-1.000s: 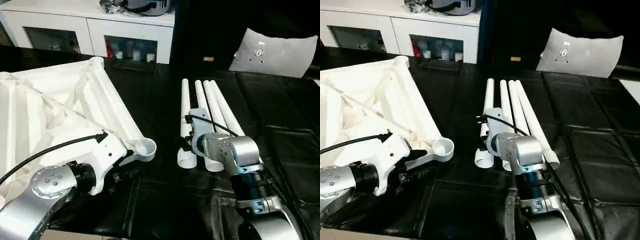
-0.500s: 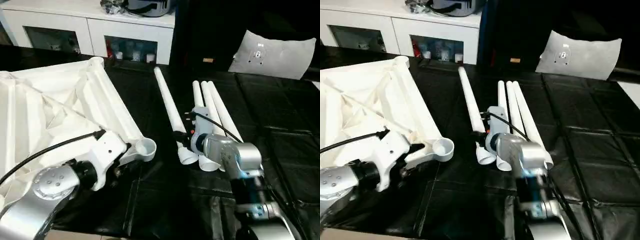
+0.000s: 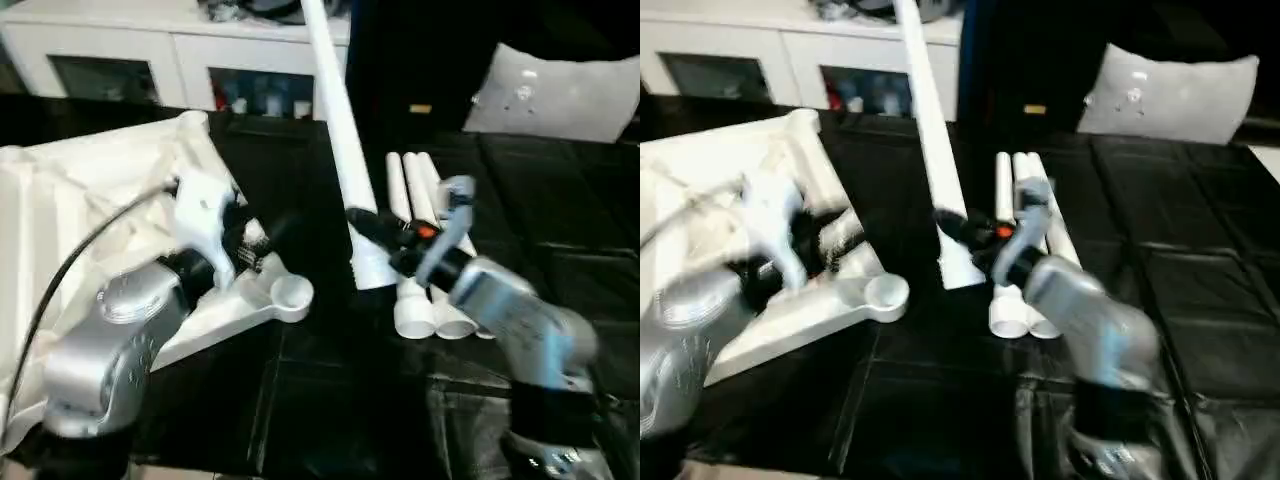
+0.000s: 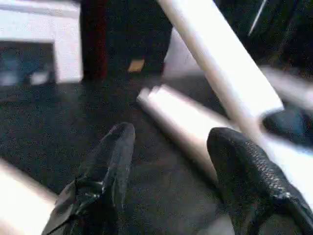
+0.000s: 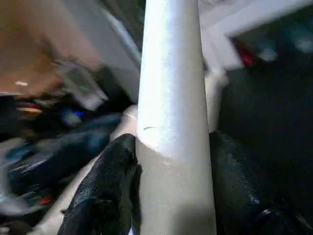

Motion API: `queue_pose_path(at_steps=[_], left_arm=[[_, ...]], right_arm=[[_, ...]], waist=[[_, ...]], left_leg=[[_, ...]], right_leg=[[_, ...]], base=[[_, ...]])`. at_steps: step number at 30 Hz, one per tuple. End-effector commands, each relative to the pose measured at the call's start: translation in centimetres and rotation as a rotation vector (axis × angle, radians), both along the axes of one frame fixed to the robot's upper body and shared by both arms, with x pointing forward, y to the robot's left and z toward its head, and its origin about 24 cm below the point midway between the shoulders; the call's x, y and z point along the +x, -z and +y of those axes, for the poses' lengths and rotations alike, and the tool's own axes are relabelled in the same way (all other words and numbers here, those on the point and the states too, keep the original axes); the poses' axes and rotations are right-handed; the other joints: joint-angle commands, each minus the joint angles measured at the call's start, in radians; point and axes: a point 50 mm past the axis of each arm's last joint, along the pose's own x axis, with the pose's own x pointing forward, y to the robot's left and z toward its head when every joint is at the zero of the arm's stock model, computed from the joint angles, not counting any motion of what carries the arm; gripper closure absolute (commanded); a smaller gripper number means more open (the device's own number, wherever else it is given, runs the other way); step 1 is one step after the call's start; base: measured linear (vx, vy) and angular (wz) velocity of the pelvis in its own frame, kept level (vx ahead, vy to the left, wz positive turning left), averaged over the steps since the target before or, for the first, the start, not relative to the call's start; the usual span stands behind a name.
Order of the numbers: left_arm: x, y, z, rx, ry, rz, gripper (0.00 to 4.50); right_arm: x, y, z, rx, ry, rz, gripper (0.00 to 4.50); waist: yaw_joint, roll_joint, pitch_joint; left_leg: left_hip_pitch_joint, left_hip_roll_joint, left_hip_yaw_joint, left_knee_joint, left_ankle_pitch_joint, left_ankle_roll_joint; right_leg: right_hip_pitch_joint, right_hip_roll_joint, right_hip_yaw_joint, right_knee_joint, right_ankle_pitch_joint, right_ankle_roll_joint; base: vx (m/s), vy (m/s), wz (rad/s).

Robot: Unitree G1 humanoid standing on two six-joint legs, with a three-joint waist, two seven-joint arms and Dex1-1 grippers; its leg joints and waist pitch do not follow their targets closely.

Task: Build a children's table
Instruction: Pick table leg

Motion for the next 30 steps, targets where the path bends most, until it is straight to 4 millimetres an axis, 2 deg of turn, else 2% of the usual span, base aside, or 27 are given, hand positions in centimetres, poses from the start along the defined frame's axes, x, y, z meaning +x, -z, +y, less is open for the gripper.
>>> queue_pose_path(at_steps=[1,4,9,10,11,13,15,16,17,18,20,21,22,23,25,26,27,30], left_arm=[[0.1,-0.8,-0.6,-0.125,0.043,0.015,1.43],[0.0,-2.0,-1.7,-0.267,0.111,0.008,1.43],[-0.1,-3.6,-3.3,-0.434,0.224,0.021,1.43],[-0.1,-3.6,-3.4,-0.441,0.230,0.023,1.43],[-0.1,-3.8,-3.6,-0.464,0.248,0.031,1.43],[-0.2,-3.9,-3.8,-0.487,0.265,0.046,1.43],[-0.3,-3.9,-4.0,-0.495,0.284,0.062,1.43],[-0.3,-4.0,-4.0,-0.493,0.290,0.065,1.43],[-0.3,-4.0,-4.0,-0.491,0.289,0.066,1.43],[-0.2,-4.0,-3.9,-0.465,0.279,0.073,1.43],[0.8,-3.3,-3.3,-0.398,0.164,0.068,1.99],[0.9,-3.2,-3.2,-0.395,0.157,0.068,2.13],[1.0,-3.1,-3.0,-0.385,0.134,0.066,2.13],[1.4,-3.0,-2.6,-0.368,0.093,0.066,2.13],[1.8,-2.8,-2.1,-0.366,0.031,0.076,2.13],[2.0,-2.6,-1.9,-0.369,0.002,0.085,2.13],[2.1,-2.5,-1.8,-0.366,-0.018,0.088,2.22],[2.1,-2.6,-1.4,-0.393,-0.044,0.089,2.48]], right_arm=[[-0.7,-1.1,-0.1,0.052,-0.055,-0.059,2.62],[-1.2,-1.2,-0.1,0.069,-0.089,-0.079,2.62],[-2.1,-1.4,0.2,0.075,-0.126,-0.119,2.62],[-2.1,-1.4,0.2,0.072,-0.126,-0.123,2.62],[-2.2,-1.5,0.4,0.064,-0.124,-0.133,2.62],[-2.3,-1.6,0.5,0.054,-0.123,-0.146,2.62],[-2.5,-1.7,1.0,0.030,-0.124,-0.164,2.62],[-2.6,-1.8,1.2,0.021,-0.125,-0.170,2.62],[-2.6,-1.9,1.3,0.019,-0.125,-0.172,2.62],[-2.8,-2.1,1.7,-0.007,-0.133,-0.197,2.62],[-2.8,-2.3,2.6,-0.080,-0.098,-0.268,2.62],[-2.8,-2.3,2.6,-0.080,-0.095,-0.270,2.62],[-2.8,-2.3,2.7,-0.076,-0.087,-0.275,2.62],[-2.5,-2.1,2.8,-0.107,-0.068,-0.290,2.62],[-2.2,-1.8,3.0,-0.161,-0.033,-0.317,2.62],[-2.0,-1.6,3.1,-0.185,-0.011,-0.336,2.62],[-1.9,-1.5,3.2,-0.209,0.005,-0.355,2.62],[-1.6,-1.4,3.4,-0.258,0.053,-0.389,2.63]], waist=[[0.005,0.014,-0.063],[0.009,0.014,-0.061],[0.010,0.016,-0.061],[0.011,0.014,-0.063],[0.013,0.026,-0.063],[0.011,0.019,-0.066],[0.012,0.023,-0.067],[0.013,0.031,-0.070],[0.013,0.031,-0.071],[0.013,0.035,-0.071],[0.013,0.031,-0.071],[0.013,0.034,-0.070],[0.013,0.035,-0.070],[0.016,0.043,-0.071],[0.016,0.037,-0.072],[0.017,0.048,-0.072],[0.015,0.044,-0.072],[0.013,0.045,-0.073]], left_leg=[[-0.024,0.044,-0.004,-0.074,-0.028,0.024],[-0.023,0.047,-0.006,-0.076,-0.041,0.028],[-0.024,0.045,-0.008,-0.077,-0.033,0.035],[-0.026,0.045,-0.008,-0.076,-0.020,0.038],[-0.026,0.045,-0.009,-0.075,-0.016,0.033],[-0.025,0.046,-0.010,-0.075,-0.006,0.037],[-0.027,0.047,-0.010,-0.074,0.027,0.047],[-0.026,0.048,-0.012,-0.072,0.044,0.054],[-0.025,0.049,-0.012,-0.071,0.051,0.058],[-0.025,0.050,-0.014,-0.071,0.058,0.058],[-0.030,0.051,-0.015,-0.071,0.079,0.065],[-0.030,0.050,-0.015,-0.072,0.075,0.066],[-0.031,0.049,-0.015,-0.072,0.071,0.067],[-0.029,0.052,-0.016,-0.072,0.068,0.059],[-0.030,0.052,-0.017,-0.073,0.068,0.047],[-0.031,0.052,-0.017,-0.071,0.064,0.037],[-0.031,0.053,-0.016,-0.071,0.056,0.032],[-0.033,0.052,-0.017,-0.071,0.055,0.031]], right_leg=[[0.074,-0.087,0.058,-0.085,-0.189,-0.216],[0.069,-0.086,0.055,-0.096,-0.257,-0.192],[0.066,-0.083,0.050,-0.102,-0.297,-0.157],[0.067,-0.083,0.049,-0.103,-0.290,-0.151],[0.066,-0.085,0.049,-0.099,-0.284,-0.154],[0.068,-0.083,0.046,-0.100,-0.266,-0.154],[0.067,-0.083,0.044,-0.096,-0.225,-0.159],[0.066,-0.083,0.041,-0.093,-0.203,-0.161],[0.065,-0.083,0.040,-0.095,-0.194,-0.162],[0.064,-0.083,0.038,-0.093,-0.187,-0.161],[0.066,-0.083,0.034,-0.093,-0.174,-0.149],[0.068,-0.086,0.034,-0.096,-0.194,-0.136],[0.068,-0.088,0.034,-0.097,-0.205,-0.134],[0.068,-0.089,0.035,-0.095,-0.207,-0.135],[0.068,-0.088,0.033,-0.093,-0.190,-0.135],[0.067,-0.090,0.033,-0.091,-0.184,-0.141],[0.068,-0.090,0.034,-0.092,-0.176,-0.147],[0.073,-0.089,0.036,-0.087,-0.138,-0.158]], base=[[0.000,0.000,0.00],[0.000,0.000,0.00],[0.000,0.000,0.00],[0.000,0.000,0.00],[0.000,0.000,0.00],[0.000,0.000,0.00],[0.000,0.000,0.00],[0.000,0.000,0.00],[0.000,0.000,0.00],[0.000,0.000,0.00],[0.000,0.000,0.00],[0.000,0.000,0.00],[0.000,0.000,0.00],[0.000,0.000,0.00],[0.000,0.000,0.00],[0.000,0.000,0.00],[0.000,0.000,0.00],[0.000,0.000,0.00]])
